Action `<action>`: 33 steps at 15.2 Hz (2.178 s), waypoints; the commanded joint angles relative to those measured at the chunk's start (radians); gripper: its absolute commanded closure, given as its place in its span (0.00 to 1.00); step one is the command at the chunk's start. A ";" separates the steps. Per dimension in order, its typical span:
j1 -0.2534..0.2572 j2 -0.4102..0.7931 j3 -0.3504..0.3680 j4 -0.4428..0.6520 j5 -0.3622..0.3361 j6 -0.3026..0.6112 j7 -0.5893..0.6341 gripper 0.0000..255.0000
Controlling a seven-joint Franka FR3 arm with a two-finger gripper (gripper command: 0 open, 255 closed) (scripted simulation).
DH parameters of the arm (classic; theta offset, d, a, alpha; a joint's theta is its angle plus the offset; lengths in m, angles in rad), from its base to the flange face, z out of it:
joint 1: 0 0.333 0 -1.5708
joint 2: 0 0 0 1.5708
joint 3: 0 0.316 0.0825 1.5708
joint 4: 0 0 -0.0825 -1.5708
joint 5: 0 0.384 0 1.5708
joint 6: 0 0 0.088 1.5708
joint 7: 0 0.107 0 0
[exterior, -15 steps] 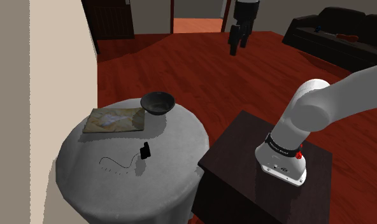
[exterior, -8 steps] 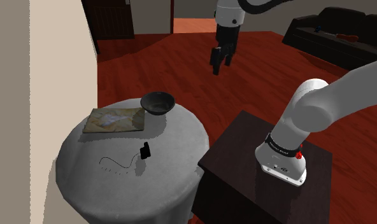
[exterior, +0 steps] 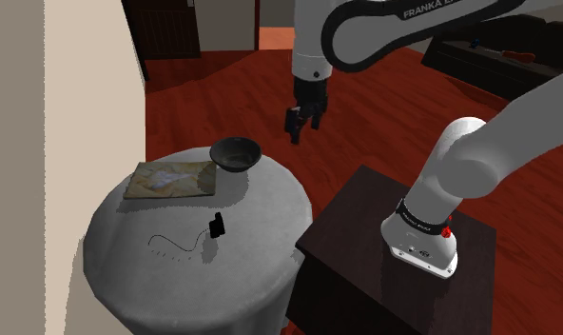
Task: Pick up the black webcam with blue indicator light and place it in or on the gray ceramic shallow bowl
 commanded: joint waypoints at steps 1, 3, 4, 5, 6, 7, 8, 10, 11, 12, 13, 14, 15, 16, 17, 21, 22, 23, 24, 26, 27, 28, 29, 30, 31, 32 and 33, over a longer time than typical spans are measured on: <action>0.007 0.053 0.030 -0.001 0.011 0.059 0.038 0.00; 0.013 0.114 0.062 0.004 0.017 0.118 0.078 0.00; 0.016 0.146 0.078 0.009 0.018 0.148 0.100 0.00; 0.018 0.180 0.094 0.015 0.017 0.176 0.121 0.00; 0.019 0.214 0.109 0.022 0.014 0.205 0.144 0.00; 0.021 0.250 0.125 0.031 0.009 0.233 0.167 0.00; 0.022 0.287 0.139 0.042 0.001 0.260 0.192 0.00; 0.023 0.363 0.167 0.067 -0.022 0.312 0.244 0.00; 0.025 0.402 0.179 0.081 -0.037 0.336 0.273 0.00; 0.026 0.442 0.190 0.097 -0.055 0.359 0.302 0.00; 0.029 0.483 0.200 0.115 -0.076 0.381 0.333 0.00; 0.033 0.525 0.207 0.133 -0.099 0.401 0.364 0.00; 0.039 0.566 0.212 0.154 -0.125 0.420 0.397 0.00; 0.046 0.608 0.215 0.175 -0.151 0.437 0.430 0.00; 0.056 0.650 0.215 0.198 -0.179 0.453 0.462 0.00; 0.115 0.814 0.193 0.304 -0.283 0.499 0.583 0.00; 0.133 0.854 0.184 0.334 -0.306 0.507 0.609 0.00; 0.152 0.893 0.173 0.365 -0.326 0.513 0.633 0.00; 0.171 0.932 0.163 0.397 -0.344 0.519 0.656 0.00; 0.204 0.995 0.145 0.454 -0.371 0.525 0.688 0.00; 0.208 1.006 0.140 0.455 -0.377 0.535 0.692 0.00; 0.212 1.017 0.134 0.456 -0.383 0.544 0.697 0.00; 0.217 1.028 0.129 0.457 -0.389 0.554 0.701 0.00; 0.221 1.039 0.124 0.458 -0.396 0.563 0.705 0.00; 0.225 1.051 0.118 0.460 -0.402 0.573 0.710 0.00; 0.229 1.062 0.113 0.462 -0.408 0.582 0.714 0.00; 0.233 1.073 0.108 0.464 -0.414 0.591 0.718 0.00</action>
